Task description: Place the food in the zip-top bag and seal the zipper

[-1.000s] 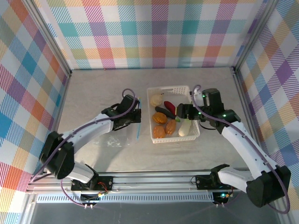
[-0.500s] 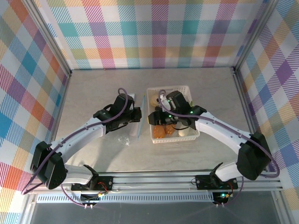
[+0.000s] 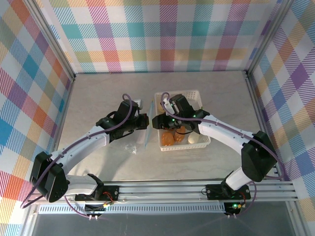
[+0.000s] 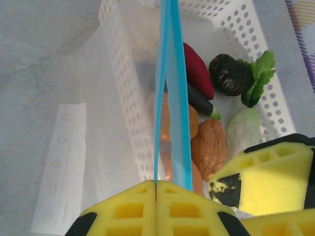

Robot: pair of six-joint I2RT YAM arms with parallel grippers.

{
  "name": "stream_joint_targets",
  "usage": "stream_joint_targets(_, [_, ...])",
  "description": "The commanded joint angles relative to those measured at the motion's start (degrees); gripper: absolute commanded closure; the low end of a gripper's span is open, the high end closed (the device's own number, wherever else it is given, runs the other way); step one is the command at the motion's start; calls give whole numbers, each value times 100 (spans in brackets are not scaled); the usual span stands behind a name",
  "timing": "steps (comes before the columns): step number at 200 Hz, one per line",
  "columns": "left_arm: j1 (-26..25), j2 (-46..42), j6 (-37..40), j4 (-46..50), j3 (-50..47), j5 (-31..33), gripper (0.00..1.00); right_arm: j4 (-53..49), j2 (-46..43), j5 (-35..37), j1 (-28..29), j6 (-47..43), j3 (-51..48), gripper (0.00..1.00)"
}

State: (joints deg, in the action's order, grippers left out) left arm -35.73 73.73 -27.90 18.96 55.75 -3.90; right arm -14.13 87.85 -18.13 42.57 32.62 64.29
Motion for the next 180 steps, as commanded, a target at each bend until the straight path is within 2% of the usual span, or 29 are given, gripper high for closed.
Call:
stream_joint_targets(1, [73,-149,-117,-196,-63,-145,100,186,78,-187,76,37,222,57])
stream_joint_targets(59, [110,-127,-159,-254,-88,-210,100,164,173,-243,188,-8,312,58])
stream_joint_targets(132, [145,-158,-237,-487,-90,-364,100,159,561,-358,331,25,510,65])
stream_joint_targets(180, [205,-166,-337,-669,-182,-520,100,-135,680,-191,349,-33,653,74])
